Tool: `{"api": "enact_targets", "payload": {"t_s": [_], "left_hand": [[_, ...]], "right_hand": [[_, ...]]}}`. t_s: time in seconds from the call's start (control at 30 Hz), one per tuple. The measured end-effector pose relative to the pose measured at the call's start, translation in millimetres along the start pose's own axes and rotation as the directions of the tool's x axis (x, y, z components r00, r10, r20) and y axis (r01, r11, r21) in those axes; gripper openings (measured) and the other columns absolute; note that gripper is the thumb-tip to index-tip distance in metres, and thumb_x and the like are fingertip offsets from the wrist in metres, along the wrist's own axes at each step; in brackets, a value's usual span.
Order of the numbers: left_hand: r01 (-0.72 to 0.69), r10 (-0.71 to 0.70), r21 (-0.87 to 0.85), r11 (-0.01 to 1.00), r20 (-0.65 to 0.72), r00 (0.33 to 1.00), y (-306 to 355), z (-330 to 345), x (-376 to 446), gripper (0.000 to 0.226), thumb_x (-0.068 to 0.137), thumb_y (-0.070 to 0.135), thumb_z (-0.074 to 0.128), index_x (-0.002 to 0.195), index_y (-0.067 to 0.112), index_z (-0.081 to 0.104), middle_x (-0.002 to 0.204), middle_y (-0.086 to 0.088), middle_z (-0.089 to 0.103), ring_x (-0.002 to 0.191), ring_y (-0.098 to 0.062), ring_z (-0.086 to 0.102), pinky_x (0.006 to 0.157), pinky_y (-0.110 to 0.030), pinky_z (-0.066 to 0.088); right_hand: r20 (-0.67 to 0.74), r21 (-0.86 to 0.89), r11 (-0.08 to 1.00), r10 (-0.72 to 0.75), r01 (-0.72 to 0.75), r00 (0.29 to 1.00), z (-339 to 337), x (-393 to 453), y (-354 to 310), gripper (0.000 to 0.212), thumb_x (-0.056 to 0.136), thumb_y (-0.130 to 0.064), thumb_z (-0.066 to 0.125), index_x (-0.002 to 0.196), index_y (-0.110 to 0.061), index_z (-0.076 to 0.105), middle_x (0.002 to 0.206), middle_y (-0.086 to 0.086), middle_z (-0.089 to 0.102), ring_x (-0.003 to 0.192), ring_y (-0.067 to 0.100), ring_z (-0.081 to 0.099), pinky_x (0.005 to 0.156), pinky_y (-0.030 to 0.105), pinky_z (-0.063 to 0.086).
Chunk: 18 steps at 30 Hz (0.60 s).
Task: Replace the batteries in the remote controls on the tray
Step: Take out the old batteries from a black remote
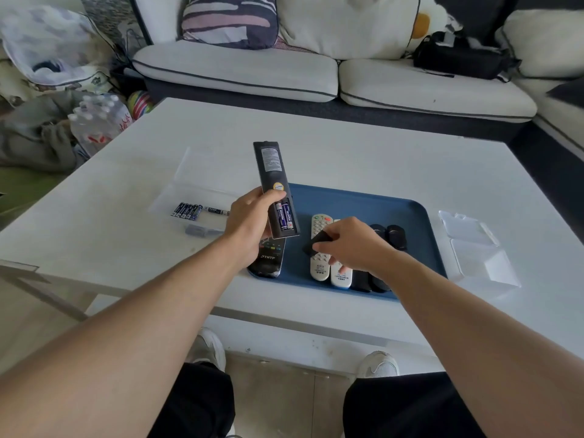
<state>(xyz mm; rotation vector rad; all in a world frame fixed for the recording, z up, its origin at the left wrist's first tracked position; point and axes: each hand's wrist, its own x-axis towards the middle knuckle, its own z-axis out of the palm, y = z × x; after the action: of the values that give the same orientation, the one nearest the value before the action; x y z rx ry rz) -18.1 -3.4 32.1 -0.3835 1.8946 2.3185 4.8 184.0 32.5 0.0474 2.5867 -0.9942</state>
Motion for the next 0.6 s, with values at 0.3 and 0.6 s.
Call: {"api": "enact_targets", "payload": {"t_s": [0.3,0.6], "left_hand": [[0.048,-0.049,0.013,0.999,0.136,0.989,-0.4,1.0,0.6,0.028,0.103,0.035,0.050,0.125,0.021,0.060,0.091,0.001,0.078,0.069,-0.016,0.066,0.082,-0.038,0.049],[0.006,-0.006,0.003,1.000,0.219,0.976,-1.8,4.9,-3.7,0.030,0.103,0.034,0.052,0.130,0.021,0.056,0.109,-0.004,0.076,0.090,-0.025,0.074,0.077,-0.038,0.055]], "right_hand": [[0.117,-0.129,0.987,-0.085,0.100,0.989,1.4,-7.4,-7.8,0.019,0.094,-0.031,0.068,0.111,-0.031,0.077,0.082,-0.005,0.070,0.064,0.014,0.058,0.051,0.020,0.047],[0.166,-0.478,0.856,-0.131,0.196,0.977,16.1,-10.9,-13.6,0.028,0.082,-0.043,0.078,0.110,-0.038,0.074,0.092,-0.018,0.067,0.095,0.014,0.064,0.080,0.035,0.056]]}}
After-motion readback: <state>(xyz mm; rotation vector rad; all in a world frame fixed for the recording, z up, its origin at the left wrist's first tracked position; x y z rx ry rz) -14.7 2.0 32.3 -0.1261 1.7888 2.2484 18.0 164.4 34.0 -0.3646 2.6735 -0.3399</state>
